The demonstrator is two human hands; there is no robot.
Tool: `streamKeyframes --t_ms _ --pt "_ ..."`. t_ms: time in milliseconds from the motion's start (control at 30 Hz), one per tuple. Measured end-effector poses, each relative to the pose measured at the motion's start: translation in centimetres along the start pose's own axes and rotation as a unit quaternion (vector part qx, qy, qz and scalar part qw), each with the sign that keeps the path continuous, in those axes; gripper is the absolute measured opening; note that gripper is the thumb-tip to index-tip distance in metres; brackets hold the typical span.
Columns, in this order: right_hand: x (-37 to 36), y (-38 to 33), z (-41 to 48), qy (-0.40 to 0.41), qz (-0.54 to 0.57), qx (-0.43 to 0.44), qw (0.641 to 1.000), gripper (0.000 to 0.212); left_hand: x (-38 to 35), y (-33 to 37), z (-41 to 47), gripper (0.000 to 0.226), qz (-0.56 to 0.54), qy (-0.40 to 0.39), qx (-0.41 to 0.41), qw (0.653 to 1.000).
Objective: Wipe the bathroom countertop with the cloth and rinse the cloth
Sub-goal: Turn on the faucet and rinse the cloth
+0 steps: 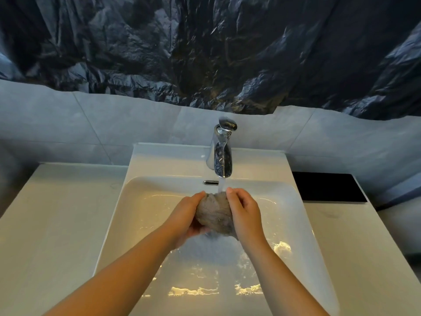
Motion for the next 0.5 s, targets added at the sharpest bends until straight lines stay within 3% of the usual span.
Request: streamKeyframes --t_ms 133,267,433,500 --pt "0.2 1.2 0.3 -0.044 -0.098 -0.02 0.994 0.027 0.4 0.1 0.3 0.045 -0.005 0.08 -0.005 0.997" --pt "0.5 2.7 -0.1 -0.116 -0.151 -0.018 0.981 0.027 2.1 2.3 0.2 0.038 0.086 0.146 -0.092 0.981" --pt "1.9 1.6 -0.3 0.028 -0.125 0.025 0.991 0.027 2.8 4.1 -0.1 0.047 0.324 0.172 -0.222 0.904" --pt "1.8 0.4 -0.5 0.082 -0.082 0.037 0.993 0.029 2.5 3.5 0.4 0.053 0.315 0.156 -0.206 0.913"
Point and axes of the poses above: each hand's wrist, its own z-axis towards the middle knuckle, its own x-axis out of the back of the hand, y = z × x, the point moved 6 cm from there along z, towards the middle knuckle, and after that the axes turned 1 degree about x, right-handed, at the moved point
